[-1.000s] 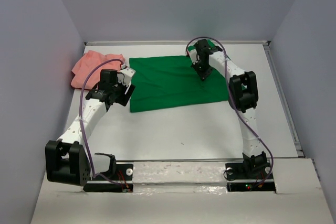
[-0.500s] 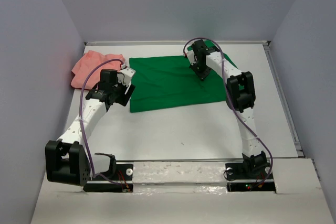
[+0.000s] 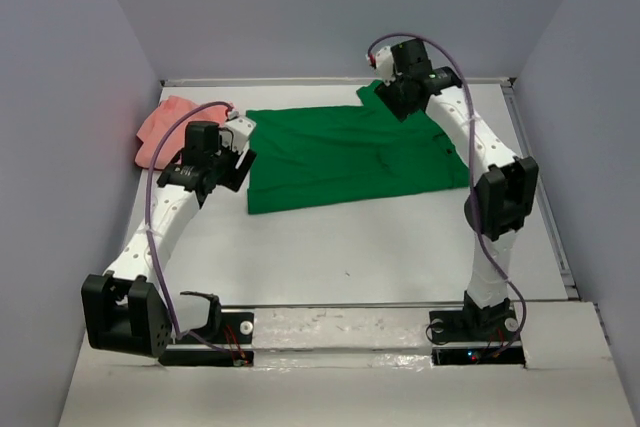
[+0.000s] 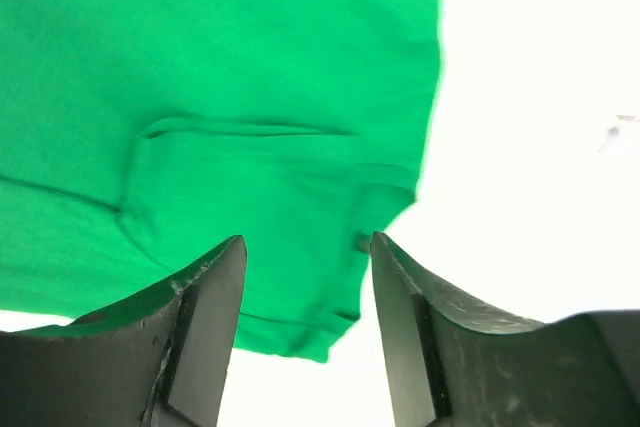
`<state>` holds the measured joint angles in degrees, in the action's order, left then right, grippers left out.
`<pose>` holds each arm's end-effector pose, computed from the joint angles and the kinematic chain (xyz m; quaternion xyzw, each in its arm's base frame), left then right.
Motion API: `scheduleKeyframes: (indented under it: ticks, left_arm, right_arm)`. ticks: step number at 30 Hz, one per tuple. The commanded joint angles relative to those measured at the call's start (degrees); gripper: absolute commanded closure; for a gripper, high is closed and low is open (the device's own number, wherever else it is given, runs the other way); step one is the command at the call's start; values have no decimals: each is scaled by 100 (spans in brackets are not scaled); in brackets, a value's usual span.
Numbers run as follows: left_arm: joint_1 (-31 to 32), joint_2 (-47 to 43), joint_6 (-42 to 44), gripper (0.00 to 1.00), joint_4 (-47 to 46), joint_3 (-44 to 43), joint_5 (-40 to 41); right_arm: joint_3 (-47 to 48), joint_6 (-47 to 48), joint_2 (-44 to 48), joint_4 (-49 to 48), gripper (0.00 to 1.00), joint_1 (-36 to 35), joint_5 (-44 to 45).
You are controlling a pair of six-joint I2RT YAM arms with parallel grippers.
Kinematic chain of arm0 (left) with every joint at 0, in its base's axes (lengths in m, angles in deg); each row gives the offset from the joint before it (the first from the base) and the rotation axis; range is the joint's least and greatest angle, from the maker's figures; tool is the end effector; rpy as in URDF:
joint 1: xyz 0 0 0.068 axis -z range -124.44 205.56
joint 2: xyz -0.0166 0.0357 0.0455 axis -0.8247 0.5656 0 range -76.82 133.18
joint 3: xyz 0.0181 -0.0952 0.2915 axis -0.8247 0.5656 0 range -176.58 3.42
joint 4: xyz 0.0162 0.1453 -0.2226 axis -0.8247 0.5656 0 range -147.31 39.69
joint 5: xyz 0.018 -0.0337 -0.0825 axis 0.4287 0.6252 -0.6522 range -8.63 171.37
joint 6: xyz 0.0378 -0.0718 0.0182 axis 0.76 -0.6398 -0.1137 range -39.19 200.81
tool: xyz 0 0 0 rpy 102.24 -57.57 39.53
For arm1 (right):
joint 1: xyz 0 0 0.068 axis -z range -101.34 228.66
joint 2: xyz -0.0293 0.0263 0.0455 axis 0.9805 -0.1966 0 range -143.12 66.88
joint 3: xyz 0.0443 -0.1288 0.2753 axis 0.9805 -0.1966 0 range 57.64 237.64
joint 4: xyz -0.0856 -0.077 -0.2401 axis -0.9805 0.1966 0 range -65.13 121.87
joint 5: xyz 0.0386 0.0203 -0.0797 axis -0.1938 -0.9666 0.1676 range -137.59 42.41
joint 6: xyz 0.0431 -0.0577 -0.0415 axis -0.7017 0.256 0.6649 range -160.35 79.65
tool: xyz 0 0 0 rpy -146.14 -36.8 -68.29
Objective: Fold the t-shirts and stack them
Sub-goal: Fold the tshirt
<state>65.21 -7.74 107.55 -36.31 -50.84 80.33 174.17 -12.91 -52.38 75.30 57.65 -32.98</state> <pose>0.2849 -0.0498 0.3013 0.2819 0.8444 0.0596 0.4515 0.4784 0.1642 0.3073 -0.3495 0.8747 -0.1380 0.3061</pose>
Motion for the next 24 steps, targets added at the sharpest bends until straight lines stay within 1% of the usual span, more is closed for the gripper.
scheduleKeyframes:
  ticks: [1, 2, 3, 5, 6, 8, 9, 11, 12, 13, 14, 15, 17, 18, 20, 21, 24]
  left_arm:
    - [11, -53, 199, 13, -279, -506, -89]
    - [11, 95, 200, 12, -350, -568, -116]
    - [11, 193, 191, 8, -411, -760, -168]
    - [2, 613, 139, 7, -552, -980, -387]
    - [2, 616, 104, 7, -579, -1094, -501]
    - [-24, 1211, -116, 7, -675, -1542, -729]
    - [-33, 1735, -264, 8, -658, -1944, -827]
    - [-60, 2335, -450, 11, -422, -2473, -1108]
    - [-95, 2939, -529, 12, -325, -3015, -1240]
    - [-130, 3258, -686, 15, -159, -3290, -1476]
    - [-147, 3539, -757, 15, -79, -3589, -1600]
    - [-217, 4099, -828, 21, 9, -4157, -1740]
    - [-279, 4647, -1082, 23, 273, -4766, -1996]
    - [-306, 5146, -1179, 27, 361, -5370, -2040]
    - [-367, 5579, -1381, 28, 598, -5892, -2076]
    - [-393, 5929, -1556, 30, 660, -6321, -2119]
    - [-438, 6388, -1803, 31, 731, -6824, -2015]
  right_arm:
    - [-183, -123, 676, -753, 37, 325, 446]
    - [-192, -221, 659, -763, 37, 404, 376]
    - [-114, -430, 606, -746, 37, 571, 306]
    - [1, -599, 387, -720, 37, 738, 25]
    - [62, -669, 299, -711, 37, 818, -54]
    - [404, -924, -59, -580, 37, 1046, -326]
    - [745, -1012, -210, -500, 37, 1099, -449]
    - [1089, -1022, -649, -281, 38, 1179, -485]
    - [1248, -1013, -790, -245, 38, 1179, -459]
    - [1502, -1004, -1018, -210, 39, 1231, -398]
    - [1652, -987, -1020, -175, 39, 1231, -406]
    - [1793, -978, -1255, -148, 39, 1231, -380]
    - [2109, -960, -1485, -26, 41, 1284, -310]
    - [2441, -951, -1712, 10, 42, 1284, -275]
    - [2698, -916, -1889, 98, 42, 1346, -213]
    - [2917, -899, -2029, 116, 42, 1346, -143]
    - [3033, -837, -2101, 125, 42, 1459, -99]
